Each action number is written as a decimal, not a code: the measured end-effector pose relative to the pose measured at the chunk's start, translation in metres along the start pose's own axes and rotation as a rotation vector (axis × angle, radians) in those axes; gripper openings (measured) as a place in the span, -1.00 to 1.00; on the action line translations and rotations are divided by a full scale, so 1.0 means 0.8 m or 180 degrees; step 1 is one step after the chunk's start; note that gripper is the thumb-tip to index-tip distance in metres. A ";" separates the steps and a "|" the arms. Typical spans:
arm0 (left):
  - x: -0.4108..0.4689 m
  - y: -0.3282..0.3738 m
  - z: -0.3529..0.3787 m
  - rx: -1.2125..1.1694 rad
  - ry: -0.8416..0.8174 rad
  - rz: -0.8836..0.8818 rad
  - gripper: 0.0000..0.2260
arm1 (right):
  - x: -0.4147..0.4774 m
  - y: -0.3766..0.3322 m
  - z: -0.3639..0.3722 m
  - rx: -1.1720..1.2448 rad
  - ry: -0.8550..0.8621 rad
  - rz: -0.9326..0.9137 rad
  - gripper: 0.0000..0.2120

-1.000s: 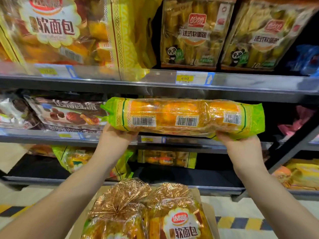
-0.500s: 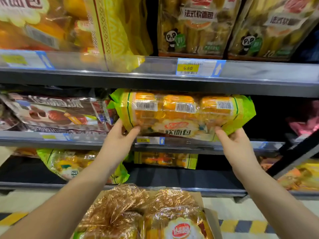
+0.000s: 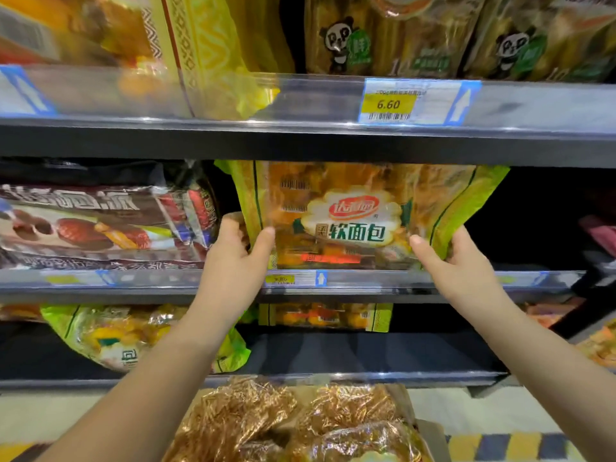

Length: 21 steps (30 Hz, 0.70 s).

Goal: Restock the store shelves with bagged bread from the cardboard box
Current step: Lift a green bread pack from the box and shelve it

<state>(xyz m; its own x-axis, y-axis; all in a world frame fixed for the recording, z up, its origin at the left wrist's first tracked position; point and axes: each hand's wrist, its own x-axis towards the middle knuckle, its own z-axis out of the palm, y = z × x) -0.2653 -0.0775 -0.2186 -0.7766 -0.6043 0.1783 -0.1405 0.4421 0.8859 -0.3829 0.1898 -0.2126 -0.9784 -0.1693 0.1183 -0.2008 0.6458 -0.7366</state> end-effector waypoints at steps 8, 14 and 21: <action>0.023 -0.007 0.010 0.0089 -0.0274 -0.0107 -0.62 | 0.029 -0.014 0.013 0.0329 -0.0090 0.0045 -0.41; 0.045 -0.011 0.014 0.0044 0.0016 -0.0321 -0.46 | 0.061 -0.008 0.040 0.0479 -0.0027 0.0108 -0.10; 0.054 0.000 0.009 0.0640 -0.0475 -0.0674 -0.32 | 0.078 0.012 0.031 -0.0221 -0.0131 0.0038 -0.21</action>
<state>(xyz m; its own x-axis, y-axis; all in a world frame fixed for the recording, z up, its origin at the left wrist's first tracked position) -0.3031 -0.0991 -0.2141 -0.7964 -0.5996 -0.0786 -0.4154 0.4481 0.7916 -0.4448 0.1669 -0.2285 -0.9783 -0.1908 0.0810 -0.1932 0.6978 -0.6898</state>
